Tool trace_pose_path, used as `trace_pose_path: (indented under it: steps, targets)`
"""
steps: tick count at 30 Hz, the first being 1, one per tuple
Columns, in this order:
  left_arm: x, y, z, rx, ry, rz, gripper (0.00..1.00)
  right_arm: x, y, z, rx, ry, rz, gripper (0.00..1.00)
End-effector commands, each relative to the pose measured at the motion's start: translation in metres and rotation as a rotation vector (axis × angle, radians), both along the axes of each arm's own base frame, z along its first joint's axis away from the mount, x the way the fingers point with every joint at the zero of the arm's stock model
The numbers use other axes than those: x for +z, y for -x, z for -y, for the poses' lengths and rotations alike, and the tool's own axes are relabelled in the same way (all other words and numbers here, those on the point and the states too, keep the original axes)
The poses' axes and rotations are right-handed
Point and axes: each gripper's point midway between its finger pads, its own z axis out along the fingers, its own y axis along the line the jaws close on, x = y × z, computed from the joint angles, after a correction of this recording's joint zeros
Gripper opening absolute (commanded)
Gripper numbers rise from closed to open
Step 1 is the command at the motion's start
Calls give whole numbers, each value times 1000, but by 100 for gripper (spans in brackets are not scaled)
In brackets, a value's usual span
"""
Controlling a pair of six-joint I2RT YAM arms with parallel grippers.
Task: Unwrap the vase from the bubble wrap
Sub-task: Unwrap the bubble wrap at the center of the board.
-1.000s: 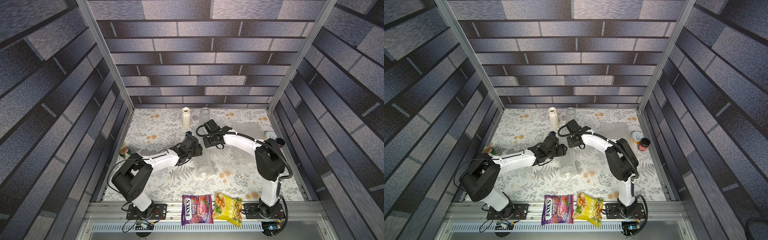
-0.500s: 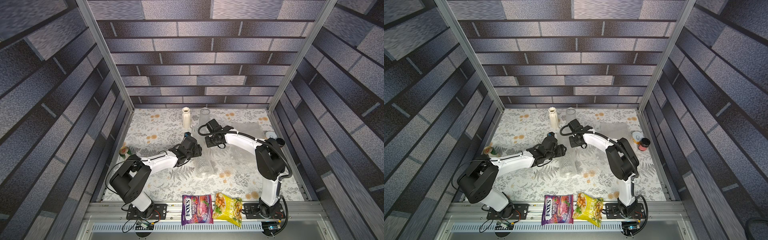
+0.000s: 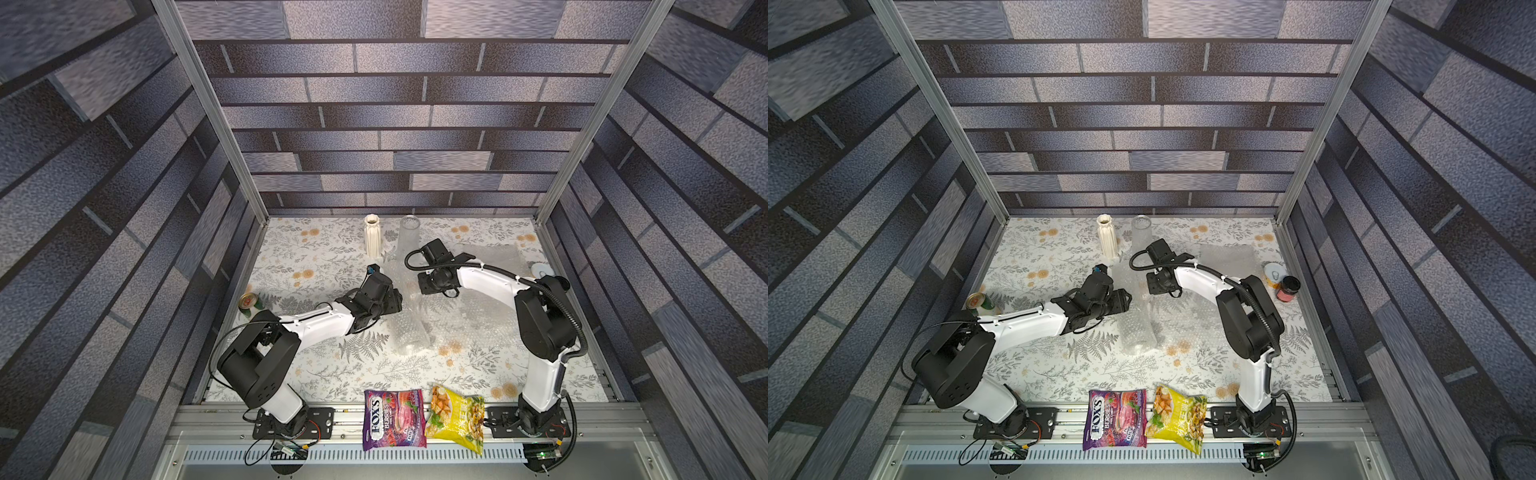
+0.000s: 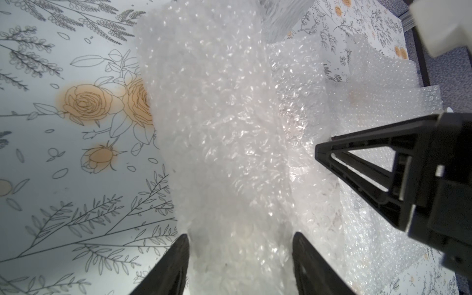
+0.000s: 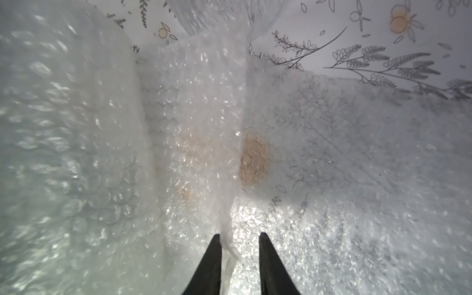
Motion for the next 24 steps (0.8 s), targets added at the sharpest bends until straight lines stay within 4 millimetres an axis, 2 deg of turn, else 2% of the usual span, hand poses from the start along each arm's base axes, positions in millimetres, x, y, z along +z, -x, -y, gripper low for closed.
trace_pose_path:
  steps: [1,6,14,24]
  targets:
    - [-35,28,-23,-12,-132,-132,65,37,6,-7,11,-112,33,34]
    - [-28,23,-11,-35,-124,-110,65,43,36,-10,16,-182,-49,36]
    - [-23,19,-1,-52,-113,-99,65,37,86,-19,68,-147,-111,36]
    - [-20,18,-1,-51,-111,-90,65,36,122,-7,115,-105,-122,32]
